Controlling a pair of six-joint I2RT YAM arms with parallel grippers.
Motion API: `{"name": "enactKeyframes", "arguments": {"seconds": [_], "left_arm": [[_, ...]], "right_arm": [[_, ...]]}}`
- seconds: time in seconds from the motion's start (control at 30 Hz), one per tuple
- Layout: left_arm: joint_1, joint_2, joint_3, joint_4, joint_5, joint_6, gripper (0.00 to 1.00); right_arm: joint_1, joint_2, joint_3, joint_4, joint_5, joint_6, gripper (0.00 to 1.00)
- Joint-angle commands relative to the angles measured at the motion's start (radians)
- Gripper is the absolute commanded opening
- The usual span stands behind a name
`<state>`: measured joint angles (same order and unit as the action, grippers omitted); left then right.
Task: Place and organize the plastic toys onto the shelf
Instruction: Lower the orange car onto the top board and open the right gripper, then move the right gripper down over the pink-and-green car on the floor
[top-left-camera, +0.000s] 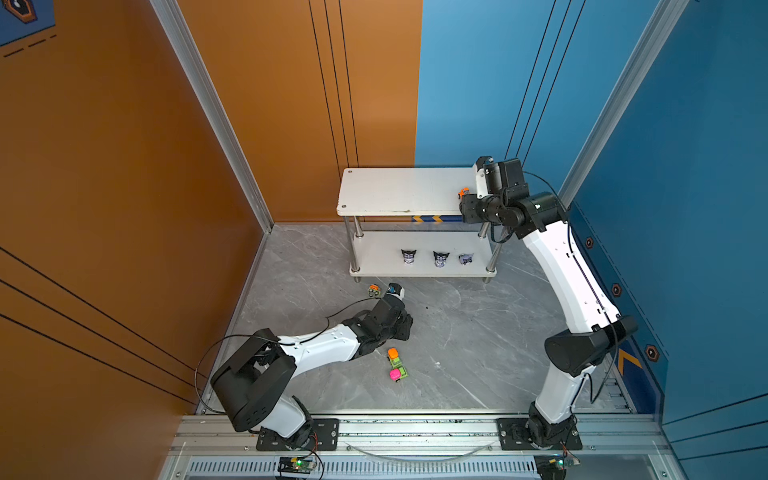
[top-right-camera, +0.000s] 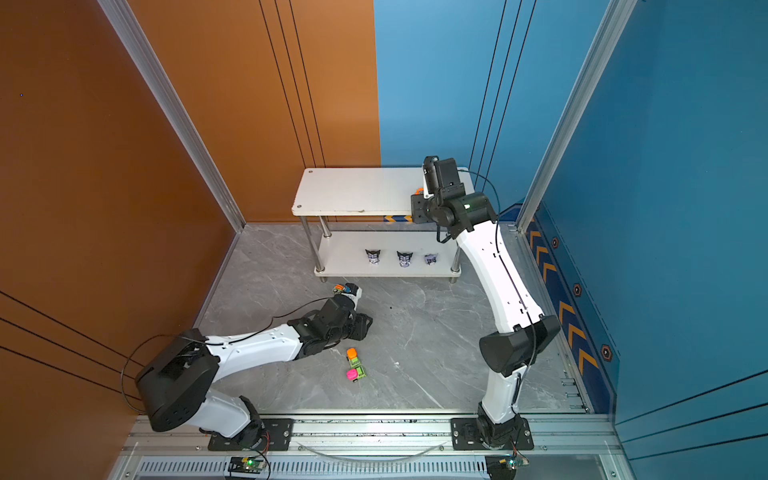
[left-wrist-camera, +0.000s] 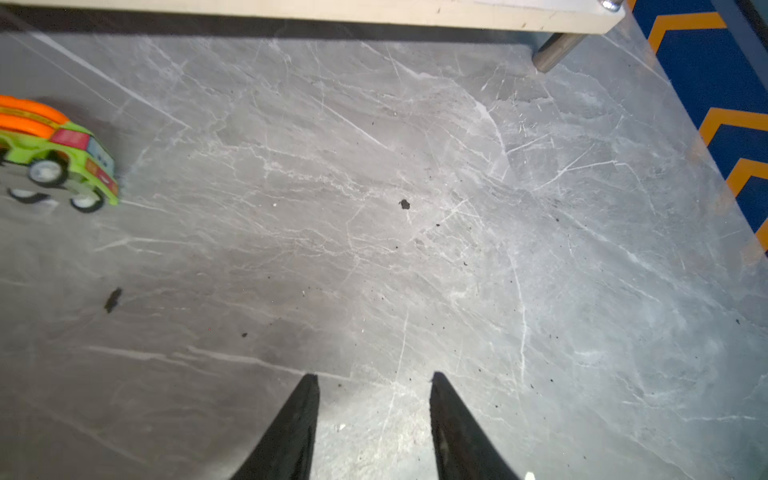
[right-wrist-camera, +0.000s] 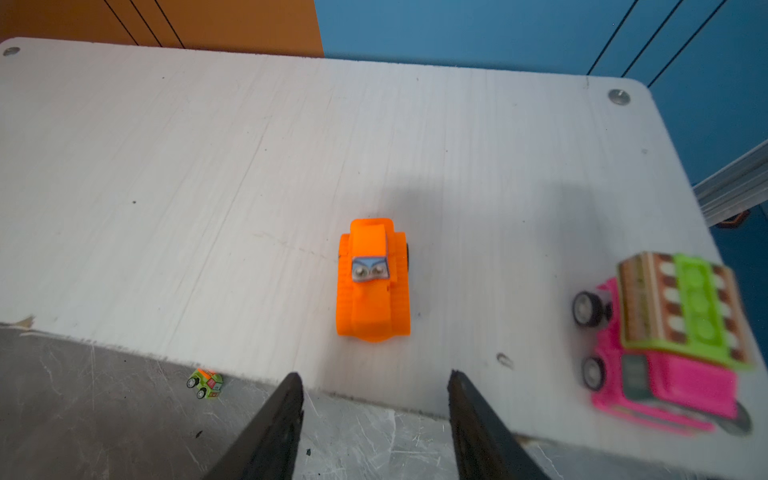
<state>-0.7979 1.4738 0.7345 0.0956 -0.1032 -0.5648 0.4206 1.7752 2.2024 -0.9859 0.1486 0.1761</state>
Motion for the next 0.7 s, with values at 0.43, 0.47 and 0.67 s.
{"name": "enactKeyframes", "arguments": {"seconds": [0.43,0.47,0.67], "left_arm": [[0.146,-0.284,-0.187,-0.175,-0.151,-0.055,0.45],[0.151,-0.300,-0.200,-0.182,-0.160,-0.059,0.45],[0.194,-0.367,-0.251,-0.196,-0.166,-0.102,0.45]], "right_arm": [[0.433,-0.580,-1.030,0.361,-0.083,0.053,0.50],[0.475,-0.579,-1.077,0.378,-0.106,0.022,0.49],[0.699,-0.435,-1.156,0.354,-0.154,-0.136,0.54]]}}
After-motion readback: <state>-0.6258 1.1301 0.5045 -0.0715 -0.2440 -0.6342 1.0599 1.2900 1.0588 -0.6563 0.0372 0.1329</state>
